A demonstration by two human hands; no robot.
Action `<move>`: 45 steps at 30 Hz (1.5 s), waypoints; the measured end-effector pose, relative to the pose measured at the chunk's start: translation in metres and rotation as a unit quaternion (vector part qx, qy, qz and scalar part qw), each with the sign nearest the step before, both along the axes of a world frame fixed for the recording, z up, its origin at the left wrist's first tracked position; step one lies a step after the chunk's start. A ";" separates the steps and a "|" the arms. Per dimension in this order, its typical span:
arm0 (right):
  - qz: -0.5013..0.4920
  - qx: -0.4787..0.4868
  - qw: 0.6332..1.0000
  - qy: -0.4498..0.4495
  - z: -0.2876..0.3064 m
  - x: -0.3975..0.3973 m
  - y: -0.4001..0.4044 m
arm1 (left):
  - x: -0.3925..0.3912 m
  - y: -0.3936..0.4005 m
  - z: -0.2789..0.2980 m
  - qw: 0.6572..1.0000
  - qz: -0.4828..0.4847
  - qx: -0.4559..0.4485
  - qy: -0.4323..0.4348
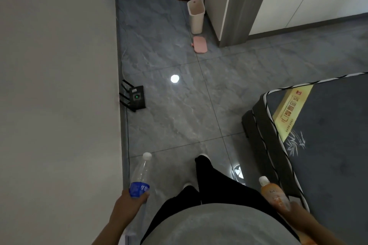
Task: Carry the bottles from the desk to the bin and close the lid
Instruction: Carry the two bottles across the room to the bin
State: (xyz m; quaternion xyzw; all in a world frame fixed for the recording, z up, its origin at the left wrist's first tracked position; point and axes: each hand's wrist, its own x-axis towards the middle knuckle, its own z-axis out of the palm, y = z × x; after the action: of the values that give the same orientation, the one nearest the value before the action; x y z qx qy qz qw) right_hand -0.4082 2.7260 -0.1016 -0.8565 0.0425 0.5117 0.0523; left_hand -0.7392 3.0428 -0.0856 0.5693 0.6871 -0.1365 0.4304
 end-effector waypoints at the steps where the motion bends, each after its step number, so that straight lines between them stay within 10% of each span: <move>1: -0.011 -0.001 1.000 -0.005 0.001 0.009 0.011 | 0.009 0.010 -0.002 1.000 -0.004 -0.002 0.003; 45: 0.094 0.053 0.994 -0.027 0.002 0.373 0.564 | 0.322 0.481 -0.005 0.994 0.076 -0.048 0.055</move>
State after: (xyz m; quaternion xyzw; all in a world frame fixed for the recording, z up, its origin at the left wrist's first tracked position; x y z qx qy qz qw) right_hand -0.0352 3.2901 -0.0994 -0.8665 -0.0665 0.4922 0.0501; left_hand -0.4177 3.5239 -0.0911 0.4859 0.7434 -0.1672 0.4282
